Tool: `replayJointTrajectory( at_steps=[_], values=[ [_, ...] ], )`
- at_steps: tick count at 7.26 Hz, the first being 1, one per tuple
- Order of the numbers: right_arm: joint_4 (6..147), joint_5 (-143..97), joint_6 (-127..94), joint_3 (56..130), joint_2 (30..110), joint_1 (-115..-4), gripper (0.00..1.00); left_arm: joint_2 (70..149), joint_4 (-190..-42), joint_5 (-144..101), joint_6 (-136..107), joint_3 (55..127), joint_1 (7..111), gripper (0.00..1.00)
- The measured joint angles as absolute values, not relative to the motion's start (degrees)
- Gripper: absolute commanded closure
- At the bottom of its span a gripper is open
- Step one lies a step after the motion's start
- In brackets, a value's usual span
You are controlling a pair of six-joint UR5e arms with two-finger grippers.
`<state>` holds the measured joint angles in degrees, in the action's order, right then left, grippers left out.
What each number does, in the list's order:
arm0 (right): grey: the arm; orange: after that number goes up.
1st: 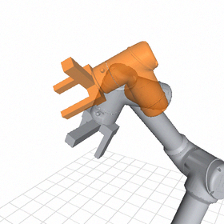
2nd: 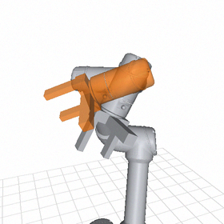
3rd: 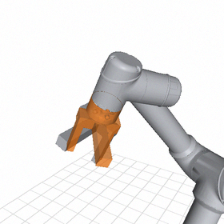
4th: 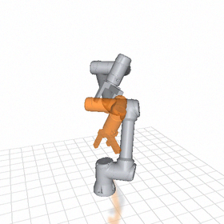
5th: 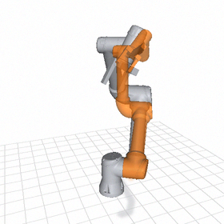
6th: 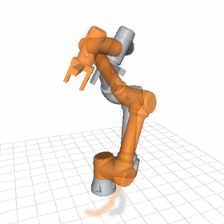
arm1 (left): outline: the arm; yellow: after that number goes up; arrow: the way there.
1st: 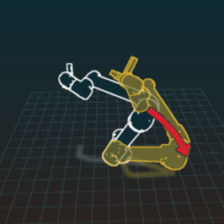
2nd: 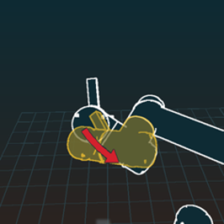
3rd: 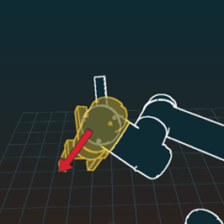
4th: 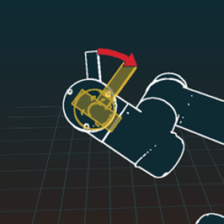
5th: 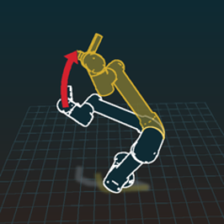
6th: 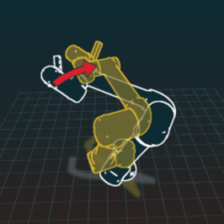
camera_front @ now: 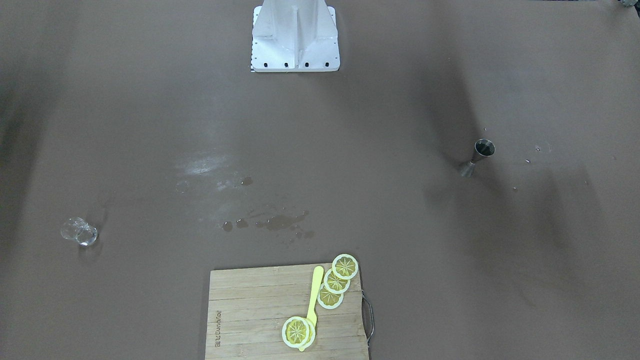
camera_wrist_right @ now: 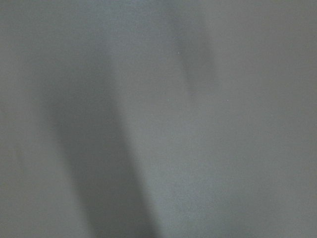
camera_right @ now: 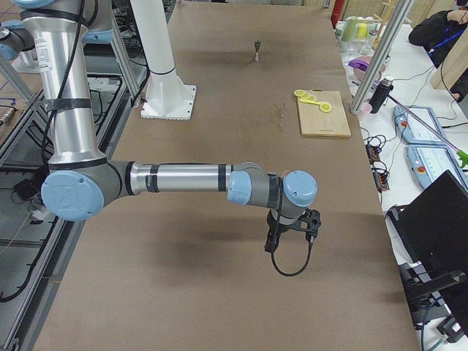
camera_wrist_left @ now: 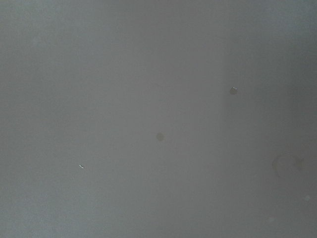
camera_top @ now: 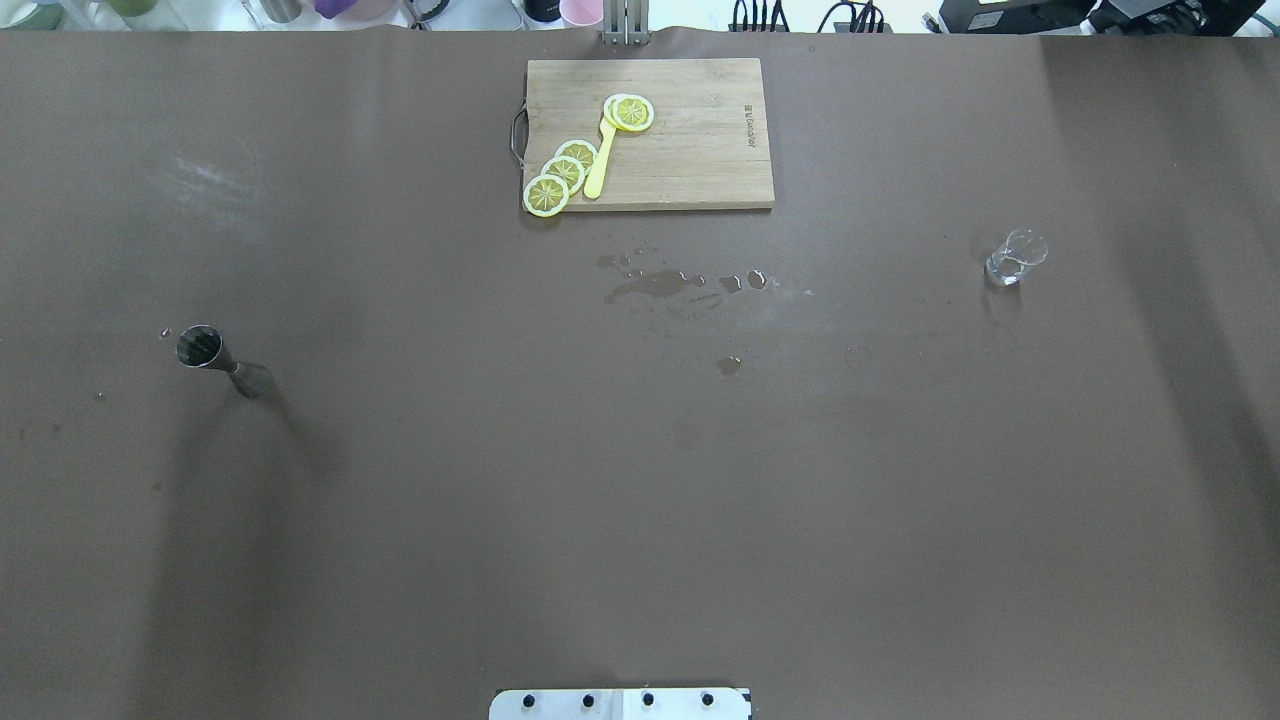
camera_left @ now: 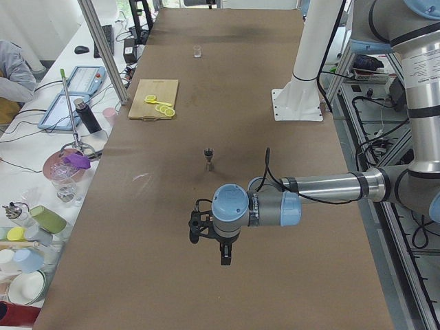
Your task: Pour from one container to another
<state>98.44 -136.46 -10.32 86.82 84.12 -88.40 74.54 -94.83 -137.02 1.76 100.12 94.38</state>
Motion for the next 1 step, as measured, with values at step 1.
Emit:
replayJointTrajectory(
  at_steps=[1],
  values=[
    [98.44,-136.72,-10.27,86.79,84.15,-88.52,0.00,74.53,-94.82,-137.07,1.76,100.20,94.37,0.01]
  ],
)
